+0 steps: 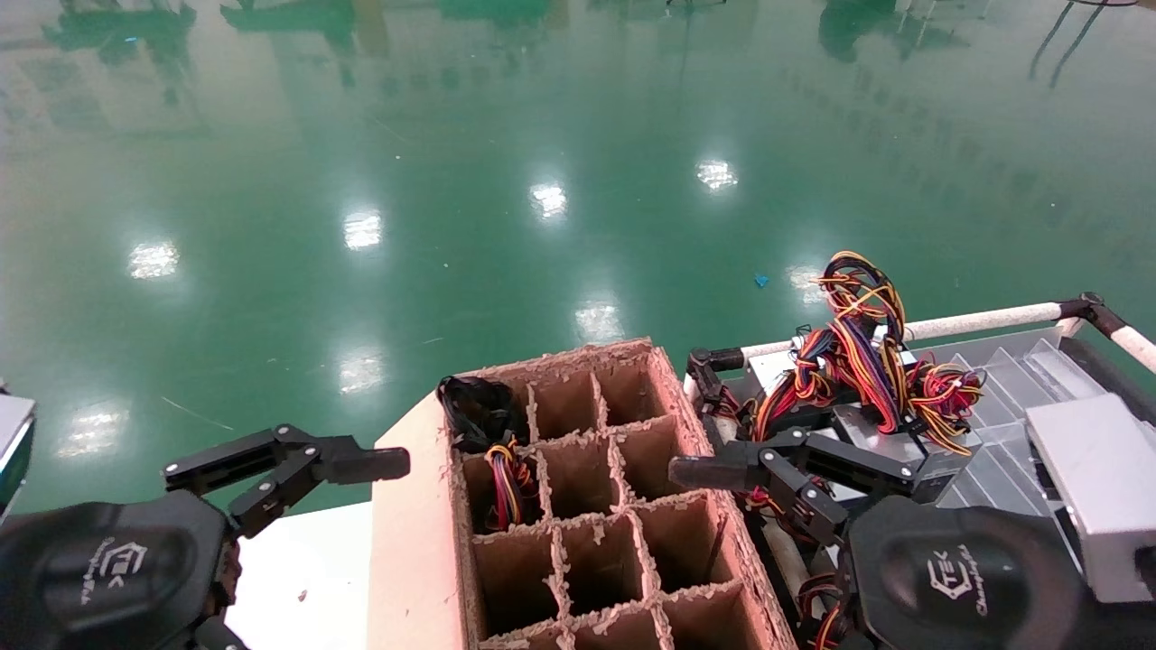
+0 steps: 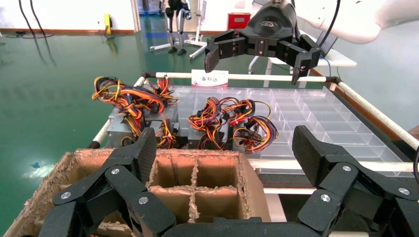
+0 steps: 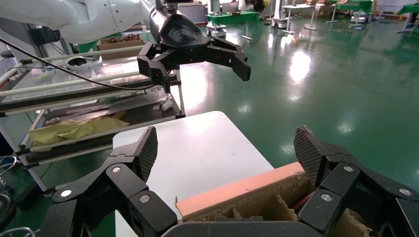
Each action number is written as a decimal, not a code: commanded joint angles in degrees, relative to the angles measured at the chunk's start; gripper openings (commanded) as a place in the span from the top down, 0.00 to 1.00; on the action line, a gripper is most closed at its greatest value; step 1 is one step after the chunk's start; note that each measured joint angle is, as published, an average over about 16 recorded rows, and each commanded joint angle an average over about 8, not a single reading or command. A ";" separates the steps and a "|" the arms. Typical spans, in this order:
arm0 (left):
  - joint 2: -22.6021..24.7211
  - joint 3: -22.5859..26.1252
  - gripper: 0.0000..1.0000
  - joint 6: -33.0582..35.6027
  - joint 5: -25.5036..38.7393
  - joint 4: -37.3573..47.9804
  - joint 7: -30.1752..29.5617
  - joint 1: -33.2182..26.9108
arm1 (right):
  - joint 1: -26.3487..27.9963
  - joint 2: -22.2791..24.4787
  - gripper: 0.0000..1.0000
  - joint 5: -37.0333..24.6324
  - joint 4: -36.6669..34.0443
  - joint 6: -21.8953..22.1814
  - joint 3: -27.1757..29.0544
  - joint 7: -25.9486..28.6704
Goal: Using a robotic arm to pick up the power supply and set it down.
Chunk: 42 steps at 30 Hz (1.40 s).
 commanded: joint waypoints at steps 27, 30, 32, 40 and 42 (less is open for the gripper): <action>0.00 0.00 0.58 0.00 0.00 0.00 0.00 0.00 | 0.00 0.00 0.00 0.00 0.00 0.00 0.00 0.00; 0.00 0.00 0.96 0.00 0.00 0.00 0.00 0.00 | 0.00 0.00 0.00 0.00 0.00 0.00 0.00 0.00; 0.00 0.00 1.00 0.00 0.00 0.00 0.00 0.00 | 0.00 0.00 0.00 0.00 0.00 0.00 0.00 0.00; 0.00 0.00 1.00 0.00 0.00 0.00 0.00 0.00 | 0.00 0.00 0.00 0.00 0.00 0.00 0.00 0.00; 0.00 0.00 1.00 0.00 0.00 0.00 0.00 0.00 | 0.00 0.00 0.00 0.00 0.00 0.00 0.00 0.00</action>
